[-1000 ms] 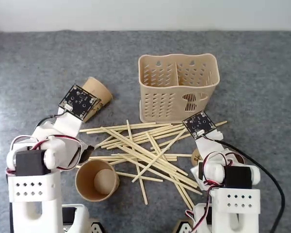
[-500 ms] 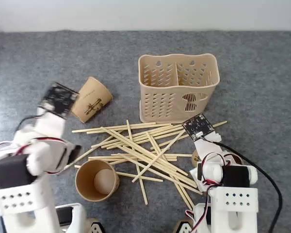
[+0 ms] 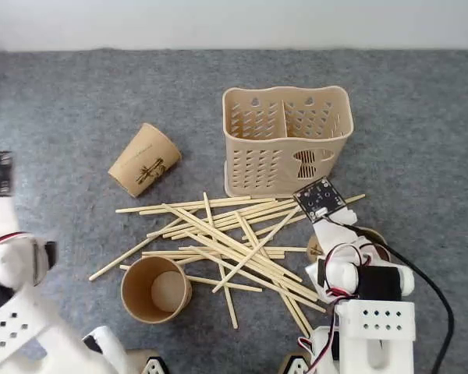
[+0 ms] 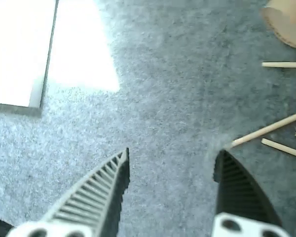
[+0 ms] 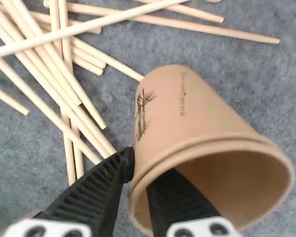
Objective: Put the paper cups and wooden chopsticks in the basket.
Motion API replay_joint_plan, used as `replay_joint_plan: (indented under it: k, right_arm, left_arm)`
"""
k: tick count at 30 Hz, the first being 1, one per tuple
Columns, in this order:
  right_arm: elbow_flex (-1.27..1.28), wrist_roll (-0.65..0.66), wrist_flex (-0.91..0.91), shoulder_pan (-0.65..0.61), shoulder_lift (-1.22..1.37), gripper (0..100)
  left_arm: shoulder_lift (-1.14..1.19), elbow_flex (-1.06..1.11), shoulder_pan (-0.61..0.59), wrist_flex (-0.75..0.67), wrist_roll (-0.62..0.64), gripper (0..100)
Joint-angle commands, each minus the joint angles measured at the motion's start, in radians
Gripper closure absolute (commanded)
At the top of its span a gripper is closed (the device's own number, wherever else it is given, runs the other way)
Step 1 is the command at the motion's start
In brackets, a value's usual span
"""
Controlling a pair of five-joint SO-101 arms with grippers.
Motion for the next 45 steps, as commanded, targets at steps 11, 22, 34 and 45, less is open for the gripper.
replay_joint_plan:
  k: [11,22,34,45]
  right_arm:
    - [-0.327,0.106,0.062,0.002,-0.019,98.9]
    - [-0.709,0.13,0.331,-0.219,-0.019,98.9]
    - [-0.753,0.006,0.358,-0.837,-0.104,98.9]
    - [-0.666,-0.008,0.305,-1.036,-0.019,98.9]
  left_arm:
    - [-0.015,0.321,-0.221,-0.353,0.006,73]
    - [-0.015,0.487,-0.284,-0.474,0.006,73]
    - [-0.009,0.539,-0.29,-0.474,0.005,73]
    - [-0.009,0.545,-0.288,-0.466,-0.017,73]
